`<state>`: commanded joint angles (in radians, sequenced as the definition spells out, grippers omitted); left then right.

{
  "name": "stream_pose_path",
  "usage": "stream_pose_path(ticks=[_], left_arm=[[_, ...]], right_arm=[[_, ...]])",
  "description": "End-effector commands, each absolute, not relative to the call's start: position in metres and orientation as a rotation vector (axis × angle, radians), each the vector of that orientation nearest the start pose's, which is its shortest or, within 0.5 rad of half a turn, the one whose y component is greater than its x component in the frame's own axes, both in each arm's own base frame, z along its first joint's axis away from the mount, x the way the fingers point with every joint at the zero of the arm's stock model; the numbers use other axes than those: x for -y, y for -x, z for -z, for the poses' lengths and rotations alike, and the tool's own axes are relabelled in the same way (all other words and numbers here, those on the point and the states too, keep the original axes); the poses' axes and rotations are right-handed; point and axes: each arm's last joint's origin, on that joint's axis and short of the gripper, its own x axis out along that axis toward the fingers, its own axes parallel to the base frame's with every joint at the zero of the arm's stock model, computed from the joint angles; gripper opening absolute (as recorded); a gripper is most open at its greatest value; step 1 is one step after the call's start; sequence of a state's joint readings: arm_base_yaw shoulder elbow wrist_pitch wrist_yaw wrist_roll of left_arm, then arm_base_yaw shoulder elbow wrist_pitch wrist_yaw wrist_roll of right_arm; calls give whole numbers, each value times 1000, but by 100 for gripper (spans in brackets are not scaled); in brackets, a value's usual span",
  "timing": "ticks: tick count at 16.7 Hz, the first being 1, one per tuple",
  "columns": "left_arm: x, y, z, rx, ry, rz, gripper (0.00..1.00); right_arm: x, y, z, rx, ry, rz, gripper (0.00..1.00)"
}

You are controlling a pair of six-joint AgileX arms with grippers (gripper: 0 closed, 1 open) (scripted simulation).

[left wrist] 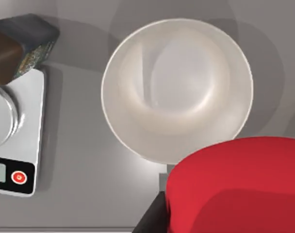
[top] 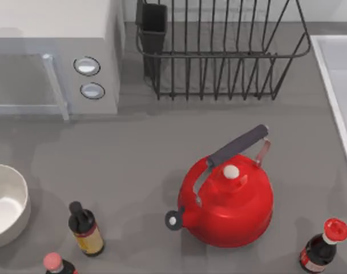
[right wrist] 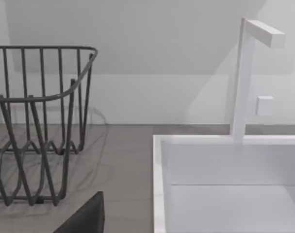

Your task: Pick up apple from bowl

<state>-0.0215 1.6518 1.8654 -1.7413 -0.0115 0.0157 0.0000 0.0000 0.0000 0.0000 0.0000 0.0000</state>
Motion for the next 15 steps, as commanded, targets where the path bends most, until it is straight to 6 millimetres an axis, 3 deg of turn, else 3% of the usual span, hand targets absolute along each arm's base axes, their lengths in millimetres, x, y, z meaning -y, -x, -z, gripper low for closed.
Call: stream_pose_path(ticks=[3, 7, 9, 11, 15], left_arm=[[40, -298, -350, -1542, -29, 21, 0], [126, -308, -304, -1563, -18, 17, 0], [157, -306, -283, -1568, -17, 16, 0], [174, -303, -271, -1570, -16, 16, 0], [175, -302, -271, -1568, -13, 16, 0]], right_arm=[[1, -106, -160, 0, 0, 0, 100], [1, -106, -160, 0, 0, 0, 100], [1, -106, -160, 0, 0, 0, 100], [1, -106, -160, 0, 0, 0, 100], [1, -106, -160, 0, 0, 0, 100]])
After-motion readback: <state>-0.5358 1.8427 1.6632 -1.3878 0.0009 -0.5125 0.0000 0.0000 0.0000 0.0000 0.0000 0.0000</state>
